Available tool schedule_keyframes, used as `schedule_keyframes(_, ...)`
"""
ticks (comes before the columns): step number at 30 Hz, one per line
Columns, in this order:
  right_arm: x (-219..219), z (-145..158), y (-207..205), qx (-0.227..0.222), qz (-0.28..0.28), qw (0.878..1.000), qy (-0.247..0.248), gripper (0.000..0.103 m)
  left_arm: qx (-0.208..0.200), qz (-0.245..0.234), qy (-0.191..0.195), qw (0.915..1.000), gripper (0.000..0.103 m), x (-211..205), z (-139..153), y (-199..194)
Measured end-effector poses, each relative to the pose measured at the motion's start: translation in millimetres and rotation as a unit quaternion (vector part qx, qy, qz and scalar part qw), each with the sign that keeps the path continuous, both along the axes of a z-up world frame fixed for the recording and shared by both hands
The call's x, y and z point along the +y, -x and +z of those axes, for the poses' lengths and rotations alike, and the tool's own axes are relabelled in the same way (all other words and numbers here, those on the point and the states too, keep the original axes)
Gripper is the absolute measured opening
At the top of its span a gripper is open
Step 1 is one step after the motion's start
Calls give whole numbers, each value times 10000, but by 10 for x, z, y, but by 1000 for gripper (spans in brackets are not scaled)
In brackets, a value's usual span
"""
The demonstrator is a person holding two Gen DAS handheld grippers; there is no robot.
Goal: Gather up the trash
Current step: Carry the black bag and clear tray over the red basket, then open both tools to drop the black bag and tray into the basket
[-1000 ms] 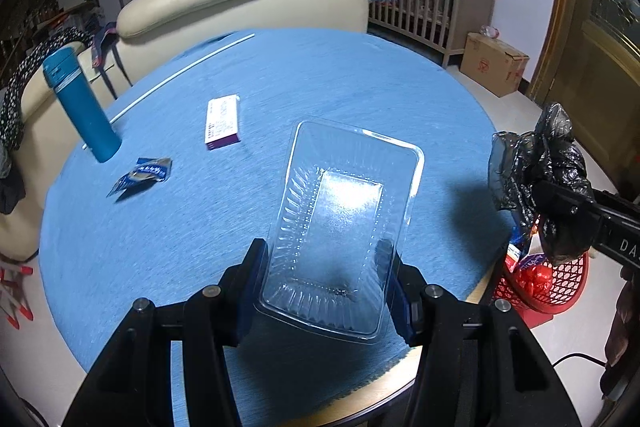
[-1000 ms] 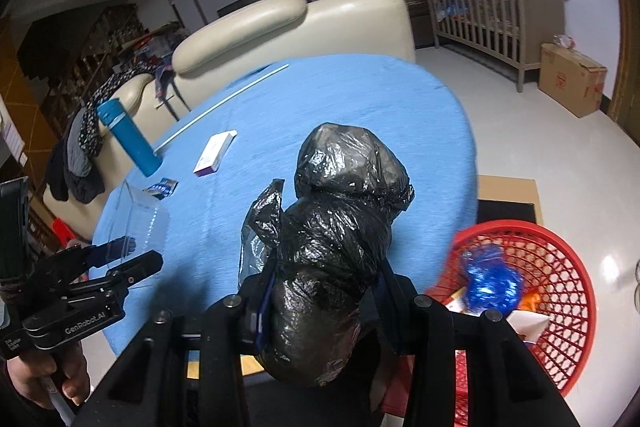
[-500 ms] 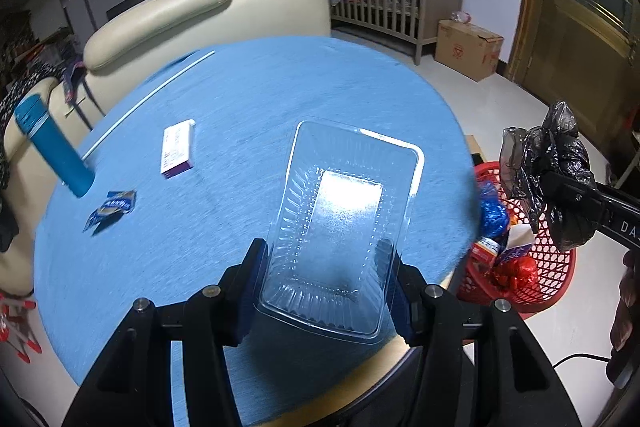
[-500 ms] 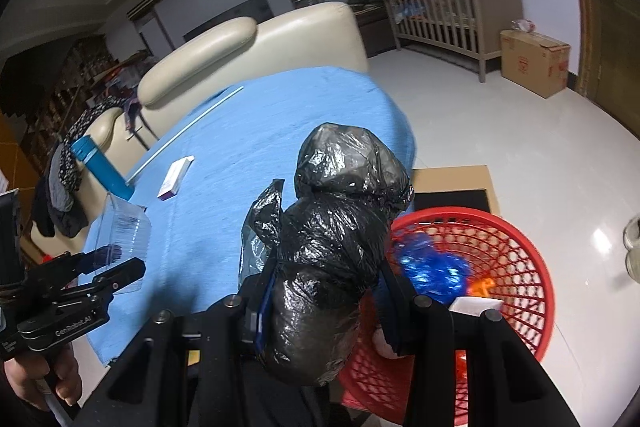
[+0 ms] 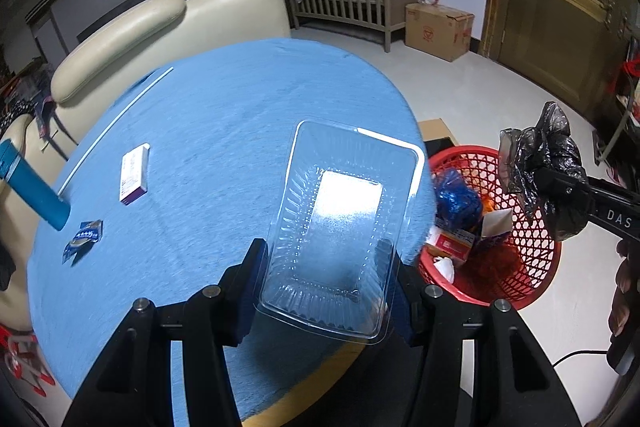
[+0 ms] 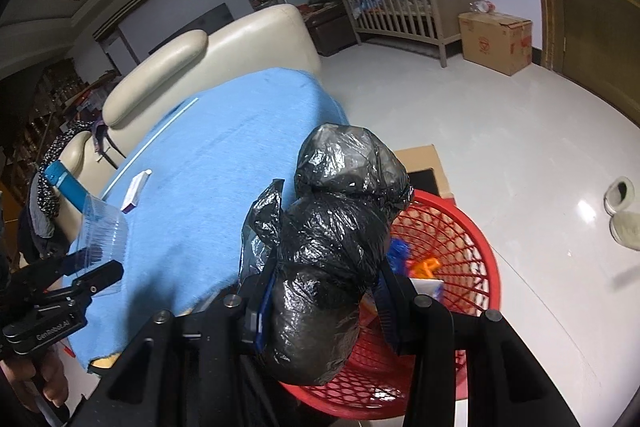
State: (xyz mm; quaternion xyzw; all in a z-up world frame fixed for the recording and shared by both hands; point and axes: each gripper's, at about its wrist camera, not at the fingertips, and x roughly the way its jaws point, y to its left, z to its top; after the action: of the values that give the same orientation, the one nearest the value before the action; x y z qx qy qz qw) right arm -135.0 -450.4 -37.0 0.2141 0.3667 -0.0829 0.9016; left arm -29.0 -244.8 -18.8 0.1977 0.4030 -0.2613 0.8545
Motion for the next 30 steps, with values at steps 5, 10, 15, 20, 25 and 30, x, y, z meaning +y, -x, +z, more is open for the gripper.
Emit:
schedule_keyframes(5,-126,-105,80,127,-125,9998,-19,45,0,-130,-50,9999,57,-132,-25,71)
schedule_keyframes(10,-249,-267,111,346,-212,9992,-51,45,-10,-287,-105,9995,57,-262,-41,139)
schedule_keyframes(15,-294,-414,112,508,-222,9984,-141,45,-28,-433,-156,9989,57,-372,-43,198)
schedule_keyframes(20,-328,-512,122,597,-261,9977,-188,45,-39,-534,-197,9984,57,-468,-41,252)
schedule_keyframes(25,-360,-573,92,740,-274,9968,-152,45,-31,-608,-217,9979,57,-520,-42,278)
schedule_keyframes(30,-349,-642,29,1021,-203,9945,106,50,-36,-683,-236,9974,57,-575,-35,295)
